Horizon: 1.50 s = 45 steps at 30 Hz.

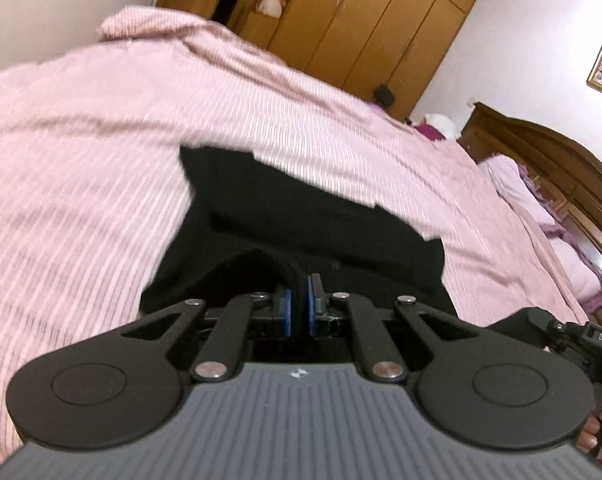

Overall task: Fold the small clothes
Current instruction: 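Lift the hem with both grippers and fold it over toward the collar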

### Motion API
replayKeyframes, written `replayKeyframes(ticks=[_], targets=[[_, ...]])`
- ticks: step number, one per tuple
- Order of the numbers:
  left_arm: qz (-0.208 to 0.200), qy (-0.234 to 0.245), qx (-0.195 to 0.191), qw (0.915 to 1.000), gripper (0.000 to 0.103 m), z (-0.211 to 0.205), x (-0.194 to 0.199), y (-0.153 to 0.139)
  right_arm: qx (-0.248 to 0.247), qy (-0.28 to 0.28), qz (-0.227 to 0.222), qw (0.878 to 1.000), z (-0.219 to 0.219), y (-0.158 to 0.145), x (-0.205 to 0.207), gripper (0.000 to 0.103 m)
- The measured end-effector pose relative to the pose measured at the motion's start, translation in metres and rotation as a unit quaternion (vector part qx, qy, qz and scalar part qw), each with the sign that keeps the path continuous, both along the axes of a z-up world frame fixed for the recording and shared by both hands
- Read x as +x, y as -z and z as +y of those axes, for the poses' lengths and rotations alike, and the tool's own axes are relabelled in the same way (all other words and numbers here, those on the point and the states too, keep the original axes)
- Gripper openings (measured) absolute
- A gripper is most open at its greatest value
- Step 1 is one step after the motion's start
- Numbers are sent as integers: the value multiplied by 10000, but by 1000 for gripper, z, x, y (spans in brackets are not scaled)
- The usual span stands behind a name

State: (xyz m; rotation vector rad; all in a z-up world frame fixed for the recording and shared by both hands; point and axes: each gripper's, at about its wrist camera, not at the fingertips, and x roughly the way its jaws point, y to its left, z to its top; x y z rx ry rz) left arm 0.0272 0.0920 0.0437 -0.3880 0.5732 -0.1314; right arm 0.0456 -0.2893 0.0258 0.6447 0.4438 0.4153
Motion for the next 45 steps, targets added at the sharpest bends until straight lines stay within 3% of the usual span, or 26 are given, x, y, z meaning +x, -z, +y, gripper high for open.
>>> replayKeyframes(ticks=[7, 12, 17, 22, 30, 37, 41, 45], targets=[[-209, -283, 86, 9993, 9, -11, 60, -26, 101, 272, -134, 9995, -5, -13, 48, 9], [-281, -490, 148, 9983, 9, -17, 108, -36, -108, 465, -248, 9986, 0, -20, 86, 9], [-210, -703, 167, 9972, 9, -16, 159, -36, -317, 582, -330, 9973, 7, -30, 130, 9], [1, -958, 423, 9945, 9, -14, 218, -19, -717, 694, -343, 9944, 23, -32, 177, 9], [472, -974, 963, 9895, 9, -13, 298, 35, -1092, 875, 99, 9901, 36, 13, 243, 9], [741, -792, 1302, 9855, 10, -10, 332, 78, -1236, 1058, 686, 9843, 40, 60, 272, 12], [729, -614, 1513, 9839, 11, -13, 333, 80, -1279, 910, 976, 9828, 39, 80, 284, 15], [700, -513, 1303, 9877, 15, -6, 329, 64, -1244, 733, 1038, 9841, 34, 76, 286, 17]])
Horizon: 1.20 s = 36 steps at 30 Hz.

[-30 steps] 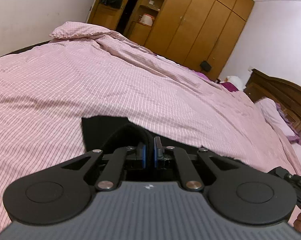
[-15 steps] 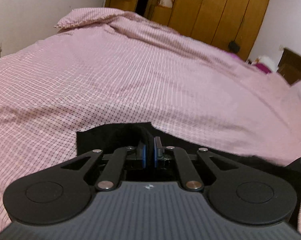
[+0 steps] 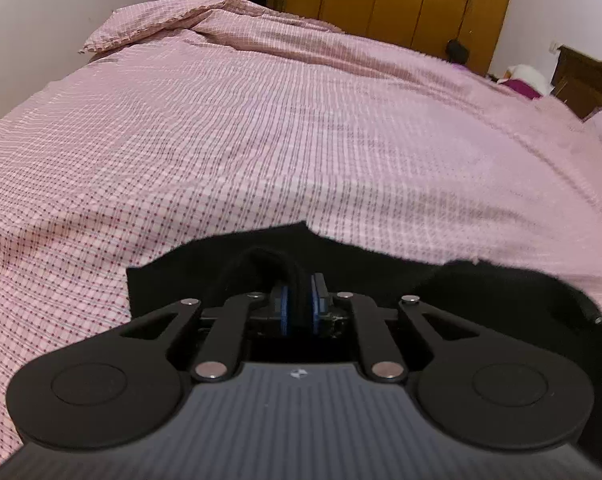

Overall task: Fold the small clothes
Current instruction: 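Lift the hem with both grippers and fold it over toward the collar, then lower the folded hem onto the cardigan and open both grippers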

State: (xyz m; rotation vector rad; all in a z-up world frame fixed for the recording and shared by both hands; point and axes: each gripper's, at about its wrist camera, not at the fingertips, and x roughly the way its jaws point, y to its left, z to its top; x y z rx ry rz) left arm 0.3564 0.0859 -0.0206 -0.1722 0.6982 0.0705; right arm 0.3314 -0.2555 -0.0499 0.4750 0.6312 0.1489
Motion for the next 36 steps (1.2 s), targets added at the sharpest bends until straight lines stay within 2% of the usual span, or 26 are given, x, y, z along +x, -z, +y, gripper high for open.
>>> replayKeyframes(ticks=[3, 4, 5, 7, 9, 16, 21, 23, 25, 27, 33, 34, 36], targets=[[21, 60, -153, 9999, 20, 5, -5, -12, -220, -89, -59, 9997, -2, -14, -7, 41], [23, 49, -165, 9999, 26, 5, -7, -15, -286, -145, -105, 9994, -3, -17, -10, 50], [3, 24, -136, 9999, 31, 5, -10, -17, -338, -222, -139, 9991, -4, -20, -12, 51], [-115, -20, 0, 9999, 54, 2, -18, -24, -417, -389, -141, 9983, -6, -24, -18, 51], [-274, 5, 160, 9995, 58, -1, -25, -32, -457, -507, -140, 9976, -7, -28, -24, 51], [-216, 358, 334, 9986, 59, -16, -39, -35, -603, -731, -397, 9947, -6, -39, -45, 52], [138, 616, 223, 9978, 59, -23, -36, -7, -1100, -1126, -13, 9875, 9, -31, -31, 52], [382, 455, 428, 9973, 59, -24, -27, 10, -1362, -1051, 117, 9850, 15, -23, -21, 50], [389, 333, 469, 9976, 61, -21, -18, 22, -1428, -968, 160, 9849, 15, -14, -10, 50], [329, 236, 610, 9973, 61, -21, -10, 25, -1443, -802, 101, 9862, 15, -10, -2, 50], [271, 110, 1167, 9927, 63, -24, 24, 31, -1916, -493, -52, 9802, 27, 0, 19, 50], [295, 77, 1199, 9923, 65, -23, 32, 32, -2007, -412, -43, 9788, 27, 1, 21, 54], [309, 3, 1231, 9919, 71, -20, 42, 34, -1800, -314, -2, 9832, 22, 2, 24, 54]])
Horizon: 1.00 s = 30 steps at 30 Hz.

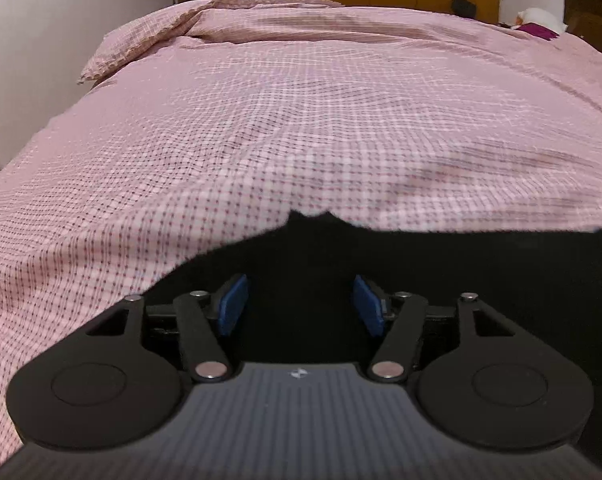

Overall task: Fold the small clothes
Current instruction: 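Lower the folded hem onto the cardigan and open both grippers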

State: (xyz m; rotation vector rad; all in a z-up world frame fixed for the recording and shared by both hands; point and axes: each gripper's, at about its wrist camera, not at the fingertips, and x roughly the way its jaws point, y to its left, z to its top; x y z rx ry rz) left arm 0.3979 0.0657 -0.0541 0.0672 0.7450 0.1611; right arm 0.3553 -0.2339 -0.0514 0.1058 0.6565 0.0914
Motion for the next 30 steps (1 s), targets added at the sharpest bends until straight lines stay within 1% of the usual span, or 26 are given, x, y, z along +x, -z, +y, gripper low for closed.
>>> replayKeyframes(ticks=[1, 3, 6, 9, 14, 17, 20, 24, 26, 27, 28, 29, 30], targets=[[28, -3, 4, 10000, 72, 1, 3, 0, 110, 30, 1, 9999, -3, -1, 0, 54], [55, 50, -96, 9999, 72, 6, 3, -3, 290, 47, 5, 9996, -10, -5, -4, 54], [32, 93, -192, 9998, 72, 11, -8, -15, 455, 92, -78, 9989, -21, -18, -20, 54], [-24, 153, -210, 9997, 72, 13, -31, -32, 492, -39, -156, 9987, -30, -30, -43, 54], [-75, 211, -339, 9992, 72, 18, -74, -50, 427, -492, -30, 9979, -35, -35, -85, 54], [-69, 168, -421, 9989, 72, 21, -99, -52, 317, -542, 50, 9980, -39, -34, -107, 54], [-23, 85, -556, 9984, 73, 26, -118, -47, 543, -413, 26, 9977, -54, -32, -119, 54], [128, -58, -560, 9983, 72, 31, -127, -31, 697, -404, 233, 9965, -62, -22, -115, 54], [172, -137, -669, 9975, 73, 35, -129, -25, 767, -365, 296, 9959, -62, -18, -114, 53], [170, -148, -718, 9972, 73, 36, -130, -24, 867, -431, 340, 9947, -62, -16, -113, 51], [161, -171, -758, 9968, 73, 37, -130, -22, 943, -487, 384, 9936, -61, -14, -113, 33], [154, -177, -772, 9967, 73, 38, -130, -21, 971, -547, 397, 9930, -61, -14, -114, 10], [146, -172, -753, 9969, 73, 38, -130, -21, 1018, -566, 386, 9924, -61, -16, -116, 11]])
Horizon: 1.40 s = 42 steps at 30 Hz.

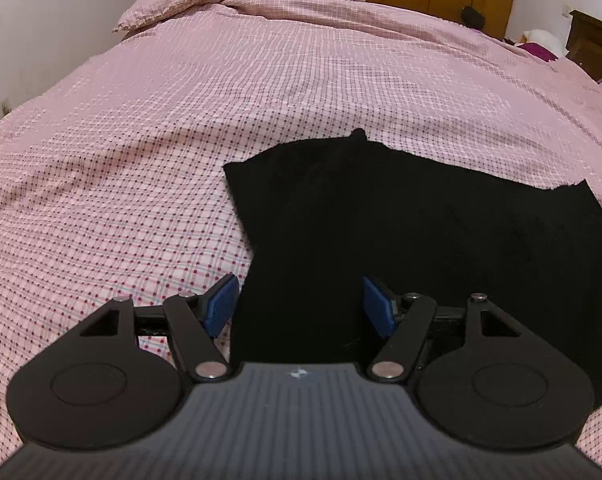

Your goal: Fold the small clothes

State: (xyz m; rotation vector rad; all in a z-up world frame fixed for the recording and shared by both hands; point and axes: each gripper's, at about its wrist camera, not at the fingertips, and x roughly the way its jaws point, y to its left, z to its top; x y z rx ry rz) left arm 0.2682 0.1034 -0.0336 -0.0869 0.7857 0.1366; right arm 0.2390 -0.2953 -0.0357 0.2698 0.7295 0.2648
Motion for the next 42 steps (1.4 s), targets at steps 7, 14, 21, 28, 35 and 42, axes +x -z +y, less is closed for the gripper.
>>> replayKeyframes(ticks=[7, 14, 21, 28, 35, 42], targets=[[-35, 74, 109, 9999, 76, 4, 4, 5, -117, 110, 76, 9998, -22, -4, -16, 7], [-40, 0, 182, 9998, 77, 2, -2, -1, -331, 142, 102, 9993, -9, -14, -10, 9], [-26, 87, 307, 9995, 78, -5, -17, -3, -356, -15, -219, 9991, 11, -14, -13, 12], [-2, -162, -7, 9999, 79, 11, -28, -2, 188, 373, -1, 9991, -12, 14, -2, 24], [-128, -242, -23, 9996, 79, 11, -52, -19, 457, 826, -246, 9952, -34, -2, -13, 68], [-40, -253, 92, 9996, 84, 3, -60, -19, 761, 655, -81, 9949, -19, 19, 10, 77]])
